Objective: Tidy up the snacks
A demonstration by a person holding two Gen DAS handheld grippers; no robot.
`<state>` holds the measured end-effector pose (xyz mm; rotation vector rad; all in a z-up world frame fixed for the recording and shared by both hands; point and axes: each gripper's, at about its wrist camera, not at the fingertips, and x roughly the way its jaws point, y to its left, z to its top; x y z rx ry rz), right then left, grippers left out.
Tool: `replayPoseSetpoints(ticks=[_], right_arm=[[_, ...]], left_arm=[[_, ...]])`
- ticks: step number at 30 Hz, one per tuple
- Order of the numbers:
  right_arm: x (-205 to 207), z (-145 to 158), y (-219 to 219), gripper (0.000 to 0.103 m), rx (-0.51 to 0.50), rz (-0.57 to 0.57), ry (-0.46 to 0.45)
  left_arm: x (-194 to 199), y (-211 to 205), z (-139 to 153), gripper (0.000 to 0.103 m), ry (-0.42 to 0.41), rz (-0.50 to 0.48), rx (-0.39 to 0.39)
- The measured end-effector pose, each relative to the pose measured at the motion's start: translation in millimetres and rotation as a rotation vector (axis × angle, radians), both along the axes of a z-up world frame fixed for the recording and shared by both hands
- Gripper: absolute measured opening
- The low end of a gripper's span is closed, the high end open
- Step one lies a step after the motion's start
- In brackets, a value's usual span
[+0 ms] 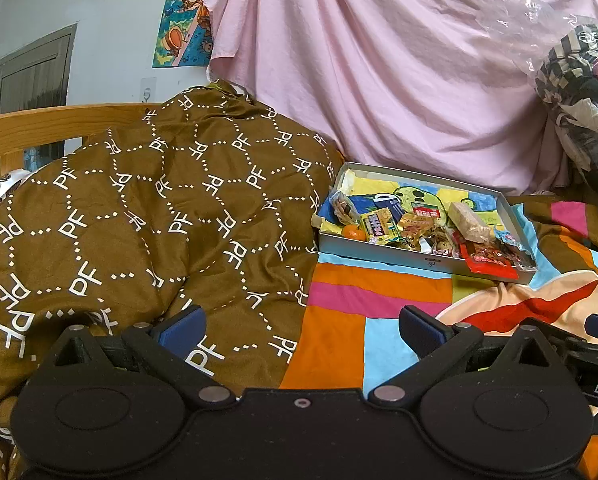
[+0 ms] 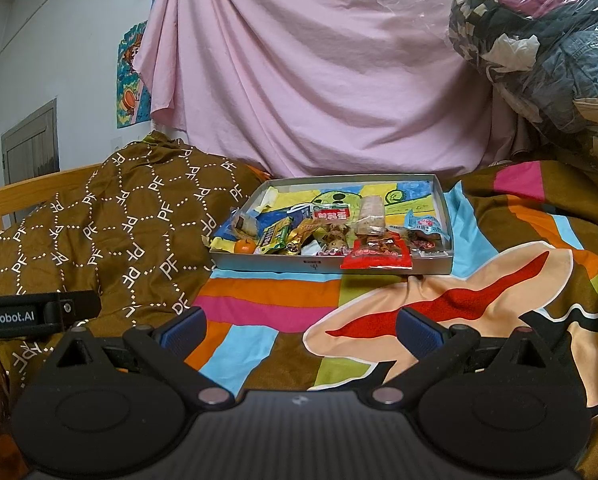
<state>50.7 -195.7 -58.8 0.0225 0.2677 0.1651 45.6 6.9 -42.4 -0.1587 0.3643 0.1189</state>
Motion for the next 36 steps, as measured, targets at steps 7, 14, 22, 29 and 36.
replayPoseSetpoints(ticks=[7,14,22,29,36], right_arm=[[0.1,-1.4,0.6,0.103,-0.002,0.003,0.002],[-0.2,-1.6,0.8,0.103,-0.003,0.003,0.004],[-0.1,-1.9,0.8,0.103,-0.004,0.005,0.005],[0.4,-1.8,1.4,0.103,-0.005,0.005,0.007],[-0.1,-3.1,1.6,0.103,-0.006,0.007,0.009]], left_arm=[[-0.6,0.1,-0.4,0.102,0.001,0.002,-0.002],[-0.6,0.3,-0.1,0.102,0.001,0.001,-0.003],[-0.4,0.2,0.2,0.102,0.002,0.001,-0.003],[-2.5,1.9,-3.3,0.102,0.005,0.006,-0.008],[-3.1,0.5,-2.0,0.102,0.005,0.009,-0.01]])
